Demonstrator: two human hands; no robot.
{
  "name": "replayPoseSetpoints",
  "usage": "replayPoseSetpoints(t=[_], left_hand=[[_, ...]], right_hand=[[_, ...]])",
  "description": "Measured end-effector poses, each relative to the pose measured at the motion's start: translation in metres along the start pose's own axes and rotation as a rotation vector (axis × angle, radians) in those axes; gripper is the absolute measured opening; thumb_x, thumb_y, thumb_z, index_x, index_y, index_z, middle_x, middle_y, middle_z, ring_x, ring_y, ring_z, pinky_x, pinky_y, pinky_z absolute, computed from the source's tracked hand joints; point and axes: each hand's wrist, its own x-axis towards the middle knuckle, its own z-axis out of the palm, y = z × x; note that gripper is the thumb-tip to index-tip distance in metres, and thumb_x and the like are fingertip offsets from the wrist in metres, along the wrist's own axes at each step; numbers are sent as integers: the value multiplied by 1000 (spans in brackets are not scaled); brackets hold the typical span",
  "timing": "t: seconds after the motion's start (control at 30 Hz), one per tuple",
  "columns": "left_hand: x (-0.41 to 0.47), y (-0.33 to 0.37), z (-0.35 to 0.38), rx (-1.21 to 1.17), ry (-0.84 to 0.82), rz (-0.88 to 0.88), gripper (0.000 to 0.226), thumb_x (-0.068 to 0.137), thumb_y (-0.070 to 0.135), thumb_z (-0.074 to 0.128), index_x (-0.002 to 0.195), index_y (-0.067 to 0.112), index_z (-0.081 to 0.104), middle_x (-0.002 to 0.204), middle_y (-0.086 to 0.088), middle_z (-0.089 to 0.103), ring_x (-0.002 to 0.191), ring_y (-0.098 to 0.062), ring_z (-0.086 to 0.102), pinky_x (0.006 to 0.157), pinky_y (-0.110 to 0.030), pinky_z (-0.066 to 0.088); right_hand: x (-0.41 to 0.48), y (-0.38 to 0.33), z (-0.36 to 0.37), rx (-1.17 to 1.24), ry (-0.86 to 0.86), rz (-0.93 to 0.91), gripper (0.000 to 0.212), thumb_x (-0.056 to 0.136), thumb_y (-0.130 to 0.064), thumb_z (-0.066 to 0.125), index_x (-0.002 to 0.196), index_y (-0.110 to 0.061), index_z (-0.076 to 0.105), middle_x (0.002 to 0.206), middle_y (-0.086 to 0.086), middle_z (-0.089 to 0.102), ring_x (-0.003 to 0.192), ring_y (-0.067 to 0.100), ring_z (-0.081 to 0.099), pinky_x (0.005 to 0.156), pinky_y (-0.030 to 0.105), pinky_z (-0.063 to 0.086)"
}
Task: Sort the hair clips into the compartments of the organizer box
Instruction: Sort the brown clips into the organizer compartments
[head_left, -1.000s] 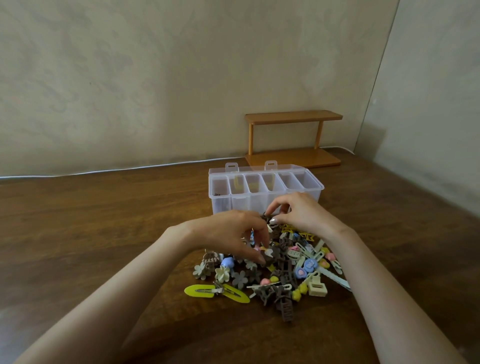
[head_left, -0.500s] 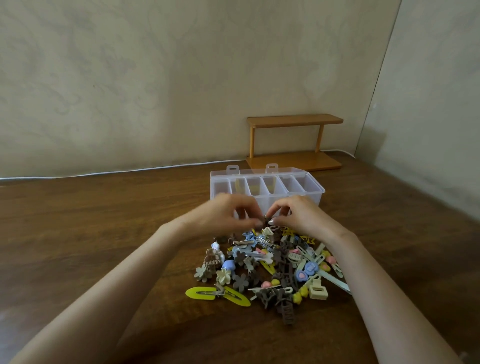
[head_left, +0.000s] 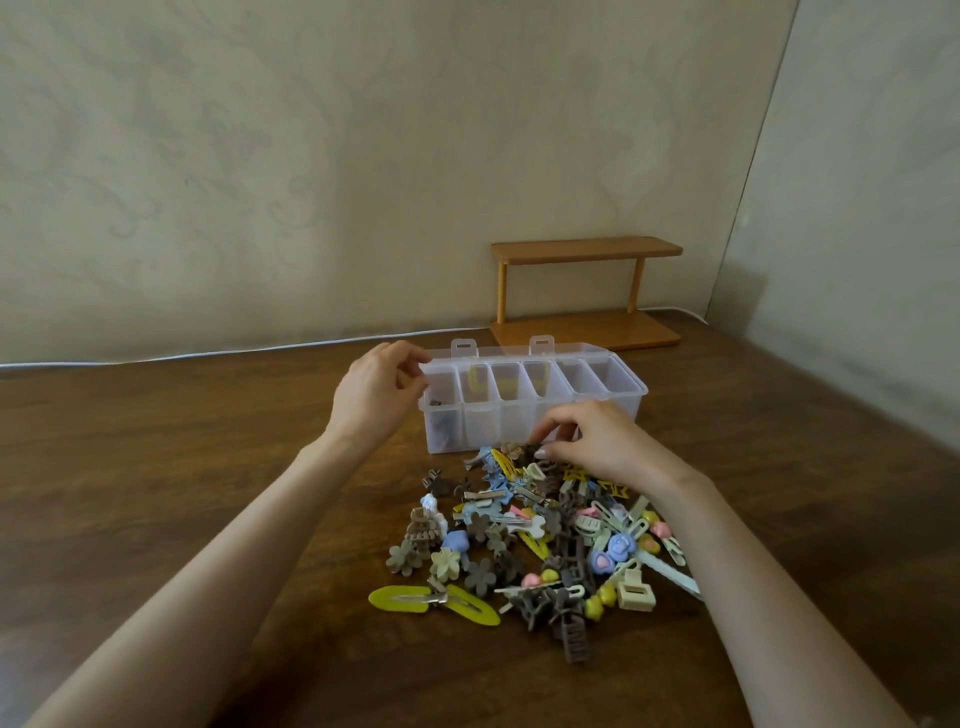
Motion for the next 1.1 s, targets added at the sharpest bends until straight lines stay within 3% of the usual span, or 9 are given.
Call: replayPoseSetpoints(t=[0.23,0.3,0.43,0.57,0.63,0.77,0.9,1.0,1.1], left_hand=[[-6,22,-12,-33,-62,90,12,88,15,59,99,16,64,93,3,62,72,-5,53,60,-12,40],[-14,40,-17,-71,-184,201,9,87,15,59,96,17,63,90,5,61,71,-1,52,60,-11,41],[-36,71,-16,-129,-581,352,7,87,18,60,93,20,62,86,16,57,74,8,52,66,-5,41],[-54,83,0,-131,-800,474,9,85,21,64,93,23,64,92,15,58,81,3,53,70,-11,44],[-57,82,5,-88,-825,493,15,85,23,64,100,26,64,99,12,56,88,-3,53,78,-24,48],[-57,74,10,62,-813,512,24,87,28,59,111,31,59,106,3,53,96,-9,50,83,-35,48],[-53,66,11,123,-720,502,24,87,29,58,111,30,56,109,5,51,98,-5,44,81,-28,45],[-51,61,11,145,-657,495,23,87,30,58,110,29,56,105,6,50,92,-3,41,75,-22,40],[-48,58,12,138,-649,465,21,87,30,59,108,28,57,104,7,50,89,-2,44,74,-22,42]], right_hand=[[-4,-7,-8,136,-15,-27,16,86,-22,66,102,-22,69,90,3,62,72,5,52,60,16,35],[-5,-9,-10,174,-28,-40,15,86,-22,66,101,-24,69,92,4,64,76,8,54,61,16,36],[-5,-11,-14,192,-64,-45,10,85,-23,67,94,-27,69,92,4,65,86,16,60,69,24,44],[-16,-5,-18,200,-102,-54,10,84,-15,68,86,-24,69,86,0,66,78,8,61,68,20,45],[-26,1,-21,216,-121,-52,9,82,-13,69,86,-22,69,87,1,67,78,6,61,71,22,46],[-49,10,-19,248,-248,-69,9,78,-14,73,80,-23,72,88,-6,65,75,3,60,70,24,48],[-55,12,-6,211,-319,-117,26,79,-11,70,89,-35,74,105,-6,56,101,14,55,89,40,50],[-55,13,0,199,-290,-138,38,78,-6,69,98,-38,72,108,-10,53,106,7,51,92,33,48],[-56,12,5,135,-209,-147,32,76,-8,72,92,-36,73,96,-12,51,94,0,49,84,24,45]])
